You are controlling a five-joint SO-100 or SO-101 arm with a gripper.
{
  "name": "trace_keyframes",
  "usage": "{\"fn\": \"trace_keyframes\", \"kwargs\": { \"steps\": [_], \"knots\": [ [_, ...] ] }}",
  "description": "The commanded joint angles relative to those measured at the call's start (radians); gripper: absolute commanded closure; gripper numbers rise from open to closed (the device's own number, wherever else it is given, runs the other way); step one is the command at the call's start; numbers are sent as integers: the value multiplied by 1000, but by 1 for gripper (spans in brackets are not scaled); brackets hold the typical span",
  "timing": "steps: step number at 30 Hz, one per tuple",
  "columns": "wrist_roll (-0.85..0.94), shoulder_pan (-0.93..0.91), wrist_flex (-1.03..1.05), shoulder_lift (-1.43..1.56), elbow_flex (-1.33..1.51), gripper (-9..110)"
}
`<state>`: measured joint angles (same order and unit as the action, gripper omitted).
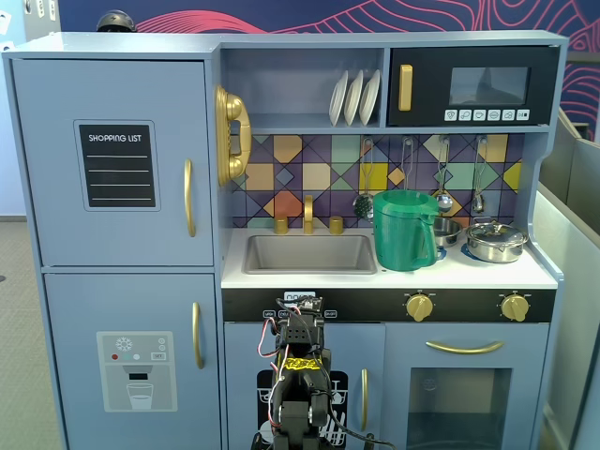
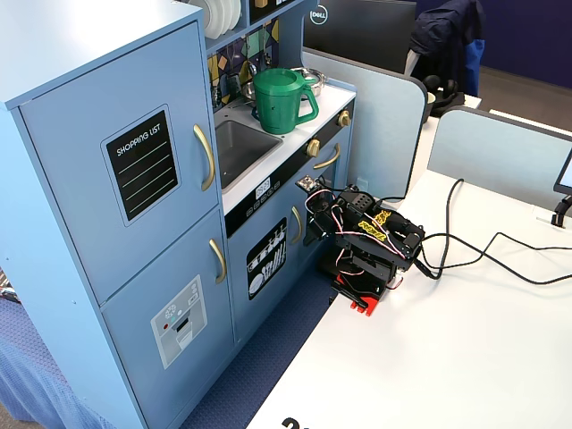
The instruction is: Open the left cabinet door
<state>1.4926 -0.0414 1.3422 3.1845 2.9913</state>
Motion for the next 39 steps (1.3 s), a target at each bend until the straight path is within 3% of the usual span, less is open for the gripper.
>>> {"fn": "trace_keyframes", "kwargs": {
  "steps": [1,24,27,39],
  "knots": [
    [15,-3,189,-6,5,101],
    [3,-14,187,-6,5,101],
    [-37,-11,183,-6,5,97],
    [67,-26,-95,-8,-67,96]
  ]
}}
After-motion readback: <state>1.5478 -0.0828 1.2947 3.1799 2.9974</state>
